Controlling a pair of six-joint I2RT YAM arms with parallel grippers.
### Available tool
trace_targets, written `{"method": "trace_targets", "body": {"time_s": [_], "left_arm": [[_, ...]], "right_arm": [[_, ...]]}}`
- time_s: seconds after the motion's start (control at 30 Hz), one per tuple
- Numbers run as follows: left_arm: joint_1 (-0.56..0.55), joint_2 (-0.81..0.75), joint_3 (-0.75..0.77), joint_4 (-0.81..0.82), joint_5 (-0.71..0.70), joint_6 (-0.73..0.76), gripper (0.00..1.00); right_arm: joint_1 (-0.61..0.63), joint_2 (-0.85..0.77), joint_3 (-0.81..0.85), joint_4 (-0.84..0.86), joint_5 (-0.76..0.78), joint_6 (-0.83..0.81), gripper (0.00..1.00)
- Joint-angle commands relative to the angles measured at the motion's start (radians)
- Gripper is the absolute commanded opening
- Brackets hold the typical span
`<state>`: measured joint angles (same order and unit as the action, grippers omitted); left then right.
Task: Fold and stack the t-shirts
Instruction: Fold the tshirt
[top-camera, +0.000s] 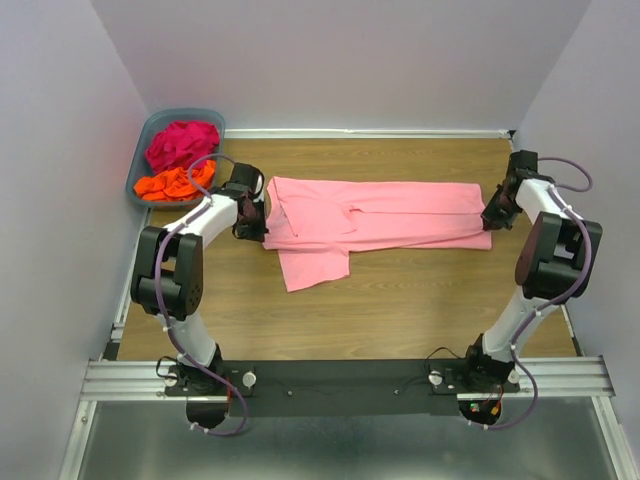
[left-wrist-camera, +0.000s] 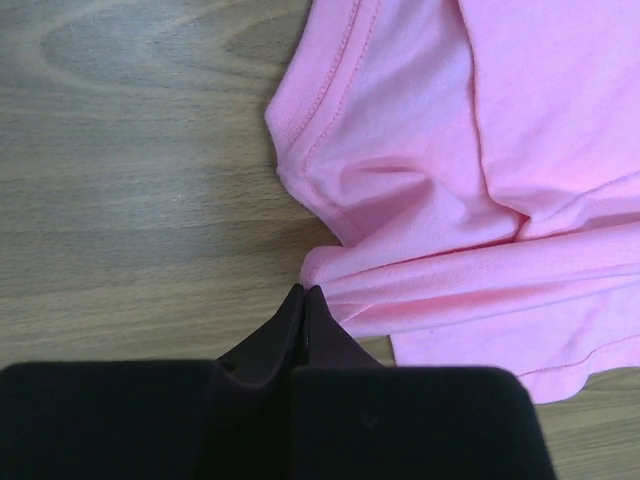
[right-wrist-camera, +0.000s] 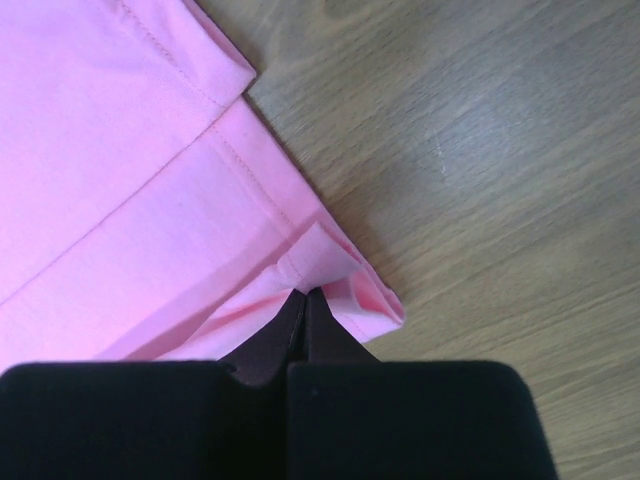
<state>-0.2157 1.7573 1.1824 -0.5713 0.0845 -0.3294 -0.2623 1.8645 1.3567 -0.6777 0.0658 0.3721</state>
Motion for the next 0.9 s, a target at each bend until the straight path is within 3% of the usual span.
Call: {"method": "trace_targets", "body": {"time_s": [0.0, 0.3, 0.6, 0.87], "left_arm": [[0.016, -0.005, -0.009, 0.019, -0.049, -0.002, 0.0], [0.018, 0.022, 0.026, 0.045, -0.057, -0.019, 0.0], [0.018, -0.001, 0.1, 0.024, -0.058, -0.025, 0.0], [0.019, 0.07, 0.158, 0.034, -0.052, -0.017, 0.0]], "right_arm": [[0.003, 0.048, 0.016, 0.029, 0.045, -0.007, 0.01], [0.005, 0.091, 0.01, 0.063, 0.051, 0.001, 0.05], [0.003, 0.084, -0.002, 0.072, 0.065, -0.002, 0.04], [0.003, 0.099, 0.002, 0.078, 0.071, -0.004, 0.04]]}}
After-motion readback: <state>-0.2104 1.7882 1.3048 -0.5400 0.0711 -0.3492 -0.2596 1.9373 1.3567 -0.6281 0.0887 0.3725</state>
